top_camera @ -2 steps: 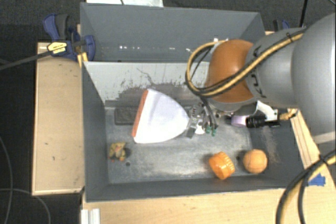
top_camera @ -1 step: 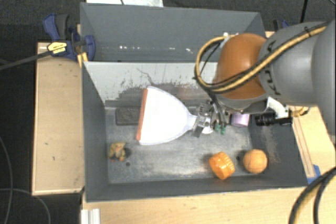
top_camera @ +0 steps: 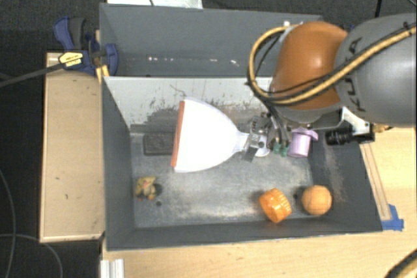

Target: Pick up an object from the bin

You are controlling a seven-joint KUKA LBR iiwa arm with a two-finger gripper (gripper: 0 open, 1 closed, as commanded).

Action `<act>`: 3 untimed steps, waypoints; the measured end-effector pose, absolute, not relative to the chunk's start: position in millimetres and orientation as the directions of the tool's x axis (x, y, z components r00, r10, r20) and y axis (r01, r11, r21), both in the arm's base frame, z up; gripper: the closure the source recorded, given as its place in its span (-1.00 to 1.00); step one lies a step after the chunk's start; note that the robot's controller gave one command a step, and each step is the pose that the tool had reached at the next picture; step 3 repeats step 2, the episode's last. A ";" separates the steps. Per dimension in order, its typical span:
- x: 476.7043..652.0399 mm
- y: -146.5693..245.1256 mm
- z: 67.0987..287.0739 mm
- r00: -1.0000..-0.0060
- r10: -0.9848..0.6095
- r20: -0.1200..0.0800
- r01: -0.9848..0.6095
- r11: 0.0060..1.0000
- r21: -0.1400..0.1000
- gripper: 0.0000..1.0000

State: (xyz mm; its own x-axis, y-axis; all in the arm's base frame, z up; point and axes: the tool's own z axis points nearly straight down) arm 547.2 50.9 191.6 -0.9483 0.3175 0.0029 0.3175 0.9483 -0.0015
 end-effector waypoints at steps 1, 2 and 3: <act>535.7 59.4 250.9 -0.954 0.300 0.003 0.300 0.954 -0.001 1.00; 536.3 61.0 265.3 -0.955 0.295 0.001 0.295 0.955 0.000 1.00; 536.3 61.0 265.3 -0.955 0.295 0.001 0.295 0.955 0.000 1.00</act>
Offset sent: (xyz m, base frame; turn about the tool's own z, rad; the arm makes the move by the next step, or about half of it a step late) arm 0.0241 0.0151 0.1088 -0.0469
